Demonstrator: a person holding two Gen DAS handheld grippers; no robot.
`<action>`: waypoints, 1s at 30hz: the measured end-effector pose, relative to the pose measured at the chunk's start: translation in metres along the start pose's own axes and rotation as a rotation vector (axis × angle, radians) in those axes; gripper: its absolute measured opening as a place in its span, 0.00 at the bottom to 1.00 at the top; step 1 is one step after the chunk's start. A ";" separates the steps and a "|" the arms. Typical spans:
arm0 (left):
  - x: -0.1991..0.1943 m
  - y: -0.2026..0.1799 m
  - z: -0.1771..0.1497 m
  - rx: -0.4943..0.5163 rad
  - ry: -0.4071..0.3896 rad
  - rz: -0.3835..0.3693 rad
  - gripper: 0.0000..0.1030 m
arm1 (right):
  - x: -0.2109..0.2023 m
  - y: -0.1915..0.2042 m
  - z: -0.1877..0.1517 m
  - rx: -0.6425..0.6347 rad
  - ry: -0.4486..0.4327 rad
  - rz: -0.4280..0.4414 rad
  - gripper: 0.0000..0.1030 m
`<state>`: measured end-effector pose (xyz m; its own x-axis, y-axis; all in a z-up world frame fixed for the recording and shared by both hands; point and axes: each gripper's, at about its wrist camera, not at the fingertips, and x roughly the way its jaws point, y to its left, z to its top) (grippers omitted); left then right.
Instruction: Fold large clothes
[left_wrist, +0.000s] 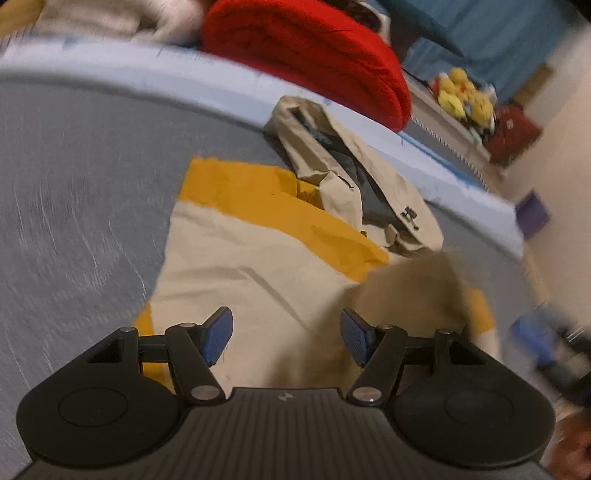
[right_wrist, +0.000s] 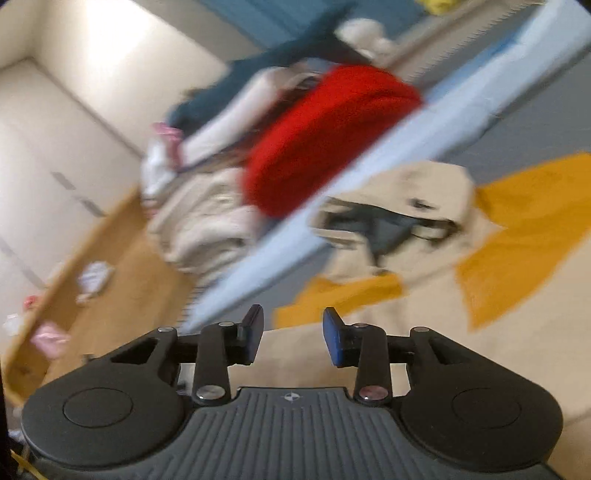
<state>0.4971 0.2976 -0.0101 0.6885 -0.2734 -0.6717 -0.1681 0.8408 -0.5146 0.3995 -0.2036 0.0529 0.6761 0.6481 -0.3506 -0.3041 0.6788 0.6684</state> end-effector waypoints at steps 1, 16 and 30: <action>0.001 0.007 0.001 -0.049 0.014 -0.021 0.68 | 0.005 -0.006 -0.001 0.025 0.023 -0.066 0.37; 0.015 0.096 0.010 -0.585 0.053 -0.216 0.68 | 0.033 -0.057 -0.029 0.106 0.266 -0.572 0.37; 0.020 0.100 0.024 -0.503 0.020 -0.137 0.68 | 0.039 -0.057 -0.026 0.063 0.275 -0.559 0.37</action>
<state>0.5115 0.3874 -0.0618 0.7153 -0.3783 -0.5876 -0.3990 0.4691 -0.7878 0.4255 -0.2084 -0.0161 0.5215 0.2715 -0.8089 0.0916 0.9247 0.3695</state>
